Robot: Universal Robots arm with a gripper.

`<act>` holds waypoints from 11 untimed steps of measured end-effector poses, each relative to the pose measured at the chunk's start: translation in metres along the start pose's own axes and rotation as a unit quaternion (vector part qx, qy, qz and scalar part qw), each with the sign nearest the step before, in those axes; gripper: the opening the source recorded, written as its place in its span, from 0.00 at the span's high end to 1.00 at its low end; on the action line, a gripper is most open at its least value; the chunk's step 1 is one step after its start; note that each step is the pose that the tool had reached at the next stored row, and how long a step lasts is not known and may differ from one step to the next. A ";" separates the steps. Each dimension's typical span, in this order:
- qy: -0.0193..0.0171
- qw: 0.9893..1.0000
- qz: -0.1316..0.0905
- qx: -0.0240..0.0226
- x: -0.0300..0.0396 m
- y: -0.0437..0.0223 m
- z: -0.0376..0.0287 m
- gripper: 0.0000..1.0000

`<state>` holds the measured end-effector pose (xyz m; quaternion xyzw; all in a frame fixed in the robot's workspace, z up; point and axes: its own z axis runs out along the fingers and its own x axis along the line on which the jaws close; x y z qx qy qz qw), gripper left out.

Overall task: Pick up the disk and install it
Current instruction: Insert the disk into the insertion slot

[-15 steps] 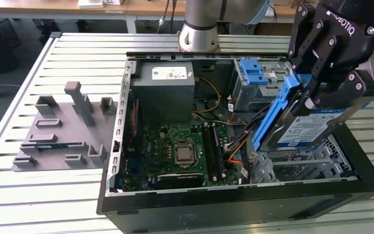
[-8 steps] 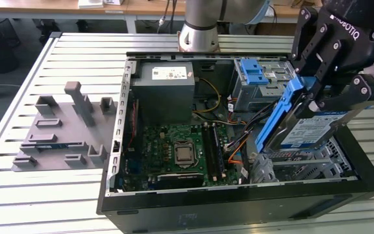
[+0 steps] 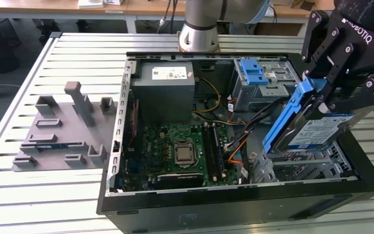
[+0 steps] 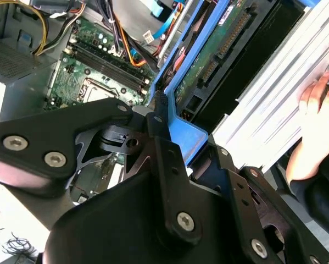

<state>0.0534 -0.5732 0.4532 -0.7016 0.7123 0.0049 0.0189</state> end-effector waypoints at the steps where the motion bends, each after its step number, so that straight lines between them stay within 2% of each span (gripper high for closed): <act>1: 0.000 1.000 0.001 0.000 0.0000 -0.0010 0.0005 0.64; 9: 0.000 1.000 0.004 0.000 0.0001 -0.0066 0.0040 0.64; 10: 0.000 1.000 0.004 0.000 0.0001 -0.0103 0.0061 0.64; 11: 0.000 1.000 0.004 0.000 0.0001 -0.0105 0.0066 0.64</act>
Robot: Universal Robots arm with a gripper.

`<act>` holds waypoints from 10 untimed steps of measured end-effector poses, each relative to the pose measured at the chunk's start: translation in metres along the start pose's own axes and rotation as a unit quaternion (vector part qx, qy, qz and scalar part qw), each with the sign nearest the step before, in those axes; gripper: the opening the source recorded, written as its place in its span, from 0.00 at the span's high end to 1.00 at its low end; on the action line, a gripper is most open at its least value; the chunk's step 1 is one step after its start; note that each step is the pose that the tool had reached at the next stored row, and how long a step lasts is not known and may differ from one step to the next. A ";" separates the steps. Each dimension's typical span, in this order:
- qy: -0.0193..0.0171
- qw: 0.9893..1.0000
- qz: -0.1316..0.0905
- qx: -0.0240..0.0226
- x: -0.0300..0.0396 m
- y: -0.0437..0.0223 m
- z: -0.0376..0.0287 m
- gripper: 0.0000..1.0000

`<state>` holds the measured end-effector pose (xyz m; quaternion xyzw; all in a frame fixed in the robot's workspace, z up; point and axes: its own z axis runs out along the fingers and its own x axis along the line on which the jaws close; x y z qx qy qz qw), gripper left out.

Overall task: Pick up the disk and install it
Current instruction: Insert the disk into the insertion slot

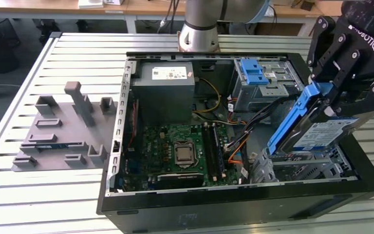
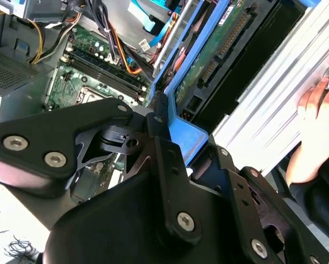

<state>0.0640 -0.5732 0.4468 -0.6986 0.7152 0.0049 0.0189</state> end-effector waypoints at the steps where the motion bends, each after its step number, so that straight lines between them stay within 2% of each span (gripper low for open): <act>1: 0.000 1.000 0.000 0.000 0.0000 -0.0001 0.0005 0.64; 10: 0.000 1.000 0.000 0.000 0.0001 -0.0021 0.0039 0.64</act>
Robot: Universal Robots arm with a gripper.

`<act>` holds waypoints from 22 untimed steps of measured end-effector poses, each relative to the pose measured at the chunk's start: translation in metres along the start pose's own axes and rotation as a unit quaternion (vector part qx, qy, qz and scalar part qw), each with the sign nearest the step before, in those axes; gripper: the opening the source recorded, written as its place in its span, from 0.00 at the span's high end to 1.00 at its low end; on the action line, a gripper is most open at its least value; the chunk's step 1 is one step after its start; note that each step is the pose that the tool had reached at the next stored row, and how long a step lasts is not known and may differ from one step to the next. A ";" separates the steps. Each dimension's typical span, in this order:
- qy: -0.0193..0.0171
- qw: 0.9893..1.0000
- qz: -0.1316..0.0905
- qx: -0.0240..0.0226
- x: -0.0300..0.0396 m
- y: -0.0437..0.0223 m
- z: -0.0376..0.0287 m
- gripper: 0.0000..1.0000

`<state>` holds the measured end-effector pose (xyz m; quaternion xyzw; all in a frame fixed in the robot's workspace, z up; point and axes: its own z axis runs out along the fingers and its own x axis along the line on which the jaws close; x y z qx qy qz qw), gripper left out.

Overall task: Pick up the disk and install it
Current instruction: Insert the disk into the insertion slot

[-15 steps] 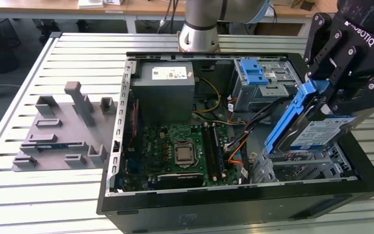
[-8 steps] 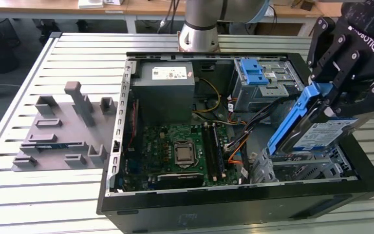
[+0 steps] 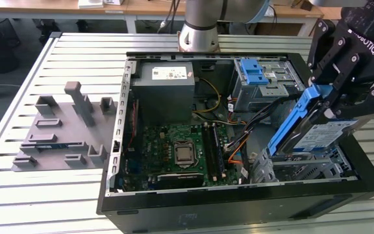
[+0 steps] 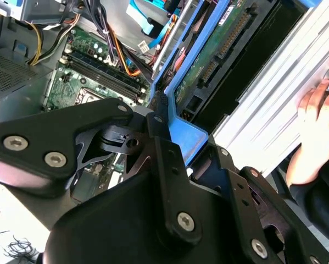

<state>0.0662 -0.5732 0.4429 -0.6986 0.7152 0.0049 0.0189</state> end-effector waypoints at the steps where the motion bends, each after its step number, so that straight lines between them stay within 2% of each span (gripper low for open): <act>1: 0.000 1.000 0.000 0.000 0.0000 -0.0001 0.0003 0.64; 22: 0.000 1.000 0.002 0.000 0.0017 -0.0003 0.0053 0.64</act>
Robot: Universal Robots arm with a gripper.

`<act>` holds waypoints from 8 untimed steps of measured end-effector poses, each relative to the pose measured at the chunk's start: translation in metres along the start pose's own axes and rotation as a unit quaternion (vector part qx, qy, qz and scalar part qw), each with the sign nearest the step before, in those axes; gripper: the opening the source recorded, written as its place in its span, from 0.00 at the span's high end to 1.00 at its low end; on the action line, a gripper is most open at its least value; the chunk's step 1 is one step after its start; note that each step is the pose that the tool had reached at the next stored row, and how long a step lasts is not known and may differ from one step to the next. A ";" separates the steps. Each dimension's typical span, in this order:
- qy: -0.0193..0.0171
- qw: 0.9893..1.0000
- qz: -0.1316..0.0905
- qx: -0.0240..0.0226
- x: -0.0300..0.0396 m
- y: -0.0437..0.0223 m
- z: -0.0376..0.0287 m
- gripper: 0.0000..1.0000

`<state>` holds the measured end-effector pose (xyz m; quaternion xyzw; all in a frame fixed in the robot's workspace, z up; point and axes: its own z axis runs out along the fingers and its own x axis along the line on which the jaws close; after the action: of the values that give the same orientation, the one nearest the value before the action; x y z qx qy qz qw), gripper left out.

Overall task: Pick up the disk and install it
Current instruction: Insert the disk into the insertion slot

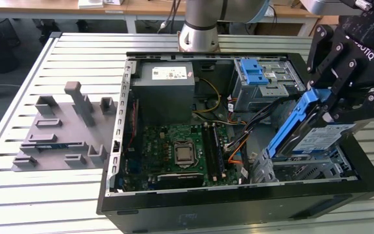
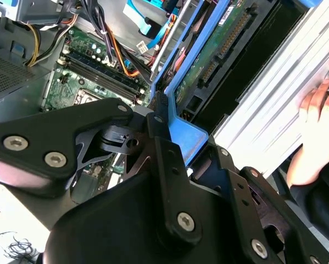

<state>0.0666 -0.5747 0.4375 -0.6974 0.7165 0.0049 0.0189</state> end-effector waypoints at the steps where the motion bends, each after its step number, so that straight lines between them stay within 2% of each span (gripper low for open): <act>1: 0.000 1.000 0.000 0.000 0.0000 0.0000 0.0004 0.64; 8: 0.000 1.000 0.000 0.000 0.0001 0.0000 0.0033 0.64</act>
<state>0.0666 -0.5747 0.4343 -0.6973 0.7165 0.0048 0.0189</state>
